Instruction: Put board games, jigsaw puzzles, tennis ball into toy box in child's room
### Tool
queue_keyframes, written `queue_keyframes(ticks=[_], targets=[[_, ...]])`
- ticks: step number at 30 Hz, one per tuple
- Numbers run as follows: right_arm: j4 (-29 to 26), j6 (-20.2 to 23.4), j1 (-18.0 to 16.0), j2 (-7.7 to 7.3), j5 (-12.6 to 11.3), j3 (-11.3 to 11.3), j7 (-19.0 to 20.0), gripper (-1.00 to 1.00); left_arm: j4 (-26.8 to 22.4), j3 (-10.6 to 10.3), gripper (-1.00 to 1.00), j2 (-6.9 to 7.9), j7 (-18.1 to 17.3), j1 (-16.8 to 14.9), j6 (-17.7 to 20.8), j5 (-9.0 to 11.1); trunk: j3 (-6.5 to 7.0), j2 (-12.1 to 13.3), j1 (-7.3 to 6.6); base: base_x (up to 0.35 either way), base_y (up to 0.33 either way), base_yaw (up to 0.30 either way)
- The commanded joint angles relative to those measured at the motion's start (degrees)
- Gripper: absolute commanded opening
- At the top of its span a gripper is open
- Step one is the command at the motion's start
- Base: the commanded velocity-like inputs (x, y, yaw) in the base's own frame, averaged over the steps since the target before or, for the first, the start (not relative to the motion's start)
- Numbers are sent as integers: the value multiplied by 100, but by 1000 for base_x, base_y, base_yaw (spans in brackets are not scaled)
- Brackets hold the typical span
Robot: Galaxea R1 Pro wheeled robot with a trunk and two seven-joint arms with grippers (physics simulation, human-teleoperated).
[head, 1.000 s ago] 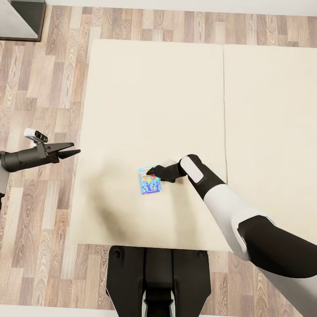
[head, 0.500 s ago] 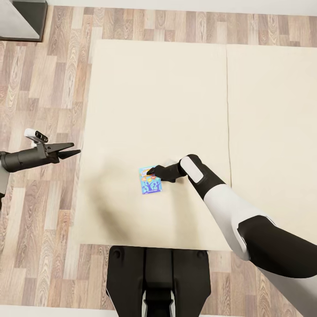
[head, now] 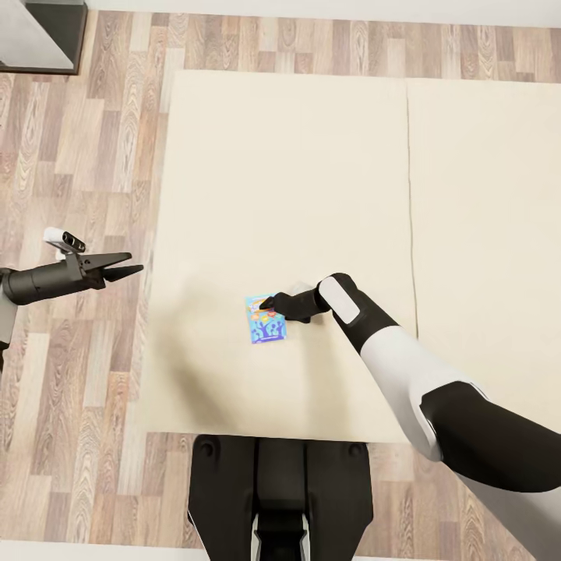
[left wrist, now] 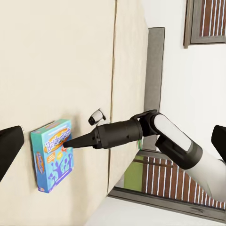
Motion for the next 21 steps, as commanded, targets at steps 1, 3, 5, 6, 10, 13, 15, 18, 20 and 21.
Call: queue_keyframes(ticks=[1, 3, 5, 6, 10, 13, 15, 18, 20, 21], targets=[[1, -3, 20, 0, -39, 23, -57, 100, 1, -2, 100, 2, -24, -2, 60, -2, -6, -6, 5, 0, 103, 0], [0, -3, 57, 0, -39, 24, -57, 100, 1, -3, 100, 2, -24, -2, 55, -2, -6, -6, 5, 0, 54, 0], [0, -3, 73, 0, -39, 25, -57, 100, 1, -3, 100, 2, -24, -2, 52, -2, -6, -6, 5, 0, 22, 0], [1, -3, 75, 0, -39, 25, -57, 100, 1, -3, 100, 2, -24, -2, 51, -2, -6, -6, 5, 0, 19, 0], [-2, -3, 82, 0, -39, 25, -57, 100, 1, -3, 100, 1, -24, -2, 55, -2, -6, -6, 5, 0, 108, 0], [-3, -3, 83, 0, -39, 25, -57, 100, 1, -3, 100, 1, -24, -2, 52, -2, -6, -6, 5, 0, 107, 0], [-3, -3, 84, 0, -39, 25, -57, 100, 1, -3, 100, 1, -24, -2, 50, -2, -6, -6, 5, 0, 48, 0], [-3, -3, 84, 0, -39, 25, -57, 100, 1, -3, 100, 1, -24, -2, 50, -2, -6, -6, 5, 0, 110, 0], [-3, -3, 84, 0, -39, 25, -57, 100, 1, -3, 100, 1, -24, 2, 50, -2, -6, -6, 5, 0, 100, 0], [-3, -3, 84, 0, -39, 25, -57, 100, 1, -3, 100, 1, -24, 4, 50, -2, -6, -6, 5, 0, 50, 0]])
